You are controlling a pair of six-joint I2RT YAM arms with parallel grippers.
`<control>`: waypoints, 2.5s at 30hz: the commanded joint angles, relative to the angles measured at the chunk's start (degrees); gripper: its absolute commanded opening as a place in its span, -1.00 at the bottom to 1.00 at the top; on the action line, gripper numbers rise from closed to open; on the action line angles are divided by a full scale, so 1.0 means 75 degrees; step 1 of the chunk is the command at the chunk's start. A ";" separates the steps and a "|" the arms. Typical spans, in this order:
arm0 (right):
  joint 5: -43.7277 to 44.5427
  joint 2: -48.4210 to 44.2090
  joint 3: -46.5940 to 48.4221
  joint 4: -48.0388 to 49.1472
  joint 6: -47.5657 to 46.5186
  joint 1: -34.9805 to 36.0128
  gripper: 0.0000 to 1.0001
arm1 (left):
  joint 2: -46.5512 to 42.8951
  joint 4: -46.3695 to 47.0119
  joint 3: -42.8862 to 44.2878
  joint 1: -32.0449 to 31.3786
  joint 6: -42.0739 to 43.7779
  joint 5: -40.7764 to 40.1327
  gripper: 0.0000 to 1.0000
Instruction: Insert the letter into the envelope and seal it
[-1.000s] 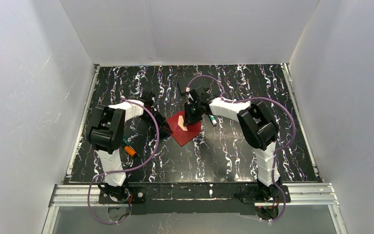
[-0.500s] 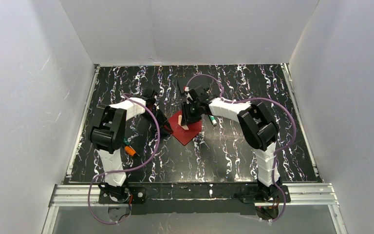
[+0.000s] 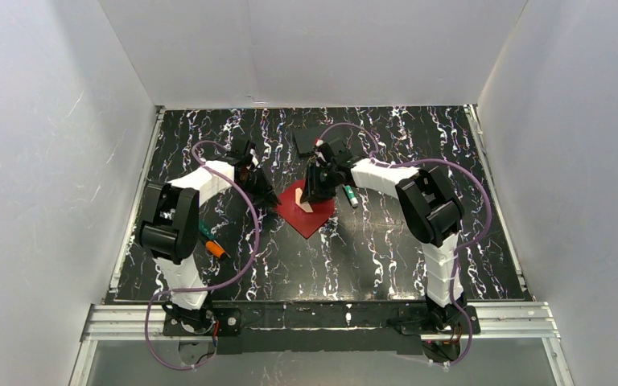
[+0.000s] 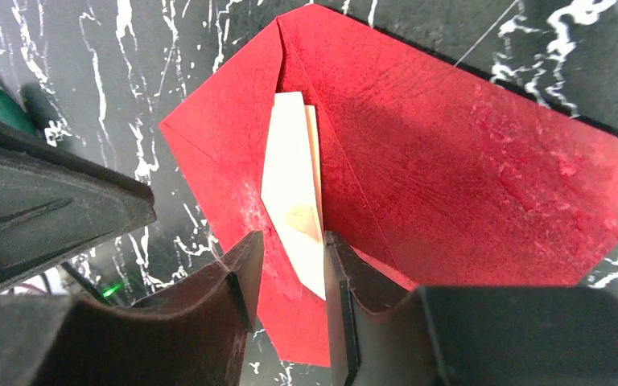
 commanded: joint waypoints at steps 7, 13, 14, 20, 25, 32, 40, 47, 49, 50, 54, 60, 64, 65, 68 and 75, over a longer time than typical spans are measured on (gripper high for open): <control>-0.0477 -0.0067 -0.0468 0.1282 0.0582 -0.0019 -0.21 | 0.0804 0.0170 0.0462 -0.0027 0.0716 -0.0452 -0.77; 0.0126 -0.0271 -0.0445 0.1490 0.0220 -0.0037 -0.23 | 0.1215 -0.0592 0.0759 -0.0032 0.1266 -0.1235 -0.79; 0.0224 -0.0271 -0.0414 0.1543 0.0130 -0.0032 -0.24 | 0.1292 -0.0684 0.0782 -0.0028 0.1320 -0.1280 -0.79; 0.0289 0.0106 0.0035 0.1543 -0.0204 -0.0031 -0.24 | 0.1216 -0.0660 0.0857 -0.0031 0.1519 -0.0848 -0.74; 0.0187 0.0406 0.0388 0.1507 -0.0207 -0.0034 -0.25 | 0.1048 -0.0825 0.1527 -0.0024 0.1543 -0.0211 -0.44; 0.0188 0.0478 0.0458 0.1563 -0.0165 -0.0031 -0.25 | 0.0551 -0.2268 0.2418 -0.0012 0.0929 -0.1198 0.09; 0.0149 0.0672 0.0566 0.1571 -0.0227 -0.0021 -0.26 | 0.0397 -0.2194 0.1242 -0.0006 -0.0098 -0.1294 0.07; -0.0048 0.0816 0.0619 0.1622 -0.0238 -0.0008 -0.33 | 0.0899 -0.1853 0.0992 -0.0006 -0.0430 -0.0737 -0.05; -0.0191 0.0871 0.0611 0.1665 -0.0237 0.0013 -0.35 | 0.1002 -0.1655 0.0927 -0.0005 -0.0533 -0.0603 -0.08; -0.0293 0.0898 0.0596 0.1721 -0.0227 0.0021 -0.36 | 0.1054 -0.1537 0.0922 -0.0005 -0.0558 -0.0537 -0.12; -0.0778 0.0996 0.0452 0.2169 -0.0098 0.0050 -0.44 | 0.1320 -0.1379 0.1142 -0.0016 -0.0493 -0.0672 -0.24; -0.1252 0.1130 0.0397 0.2402 -0.0001 0.0095 -0.51 | 0.1515 -0.1464 0.1421 0.0038 -0.0158 -0.1051 -0.33; -0.1384 0.1171 0.0381 0.2362 -0.0019 0.0109 -0.57 | 0.1534 -0.1417 0.1466 0.0066 -0.0045 -0.1080 -0.33; -0.1427 0.1189 0.0392 0.2356 -0.0033 0.0110 -0.58 | 0.1548 -0.1394 0.1480 0.0070 -0.0022 -0.1078 -0.33; -0.1608 0.1261 0.0478 0.2256 -0.0106 0.0120 -0.64 | 0.1584 -0.1391 0.1611 0.0086 0.0139 -0.1063 -0.34; -0.1782 0.1322 0.0626 0.1928 -0.0557 0.0110 -0.82 | 0.1580 -0.1377 0.1739 0.0147 0.0415 -0.1078 -0.34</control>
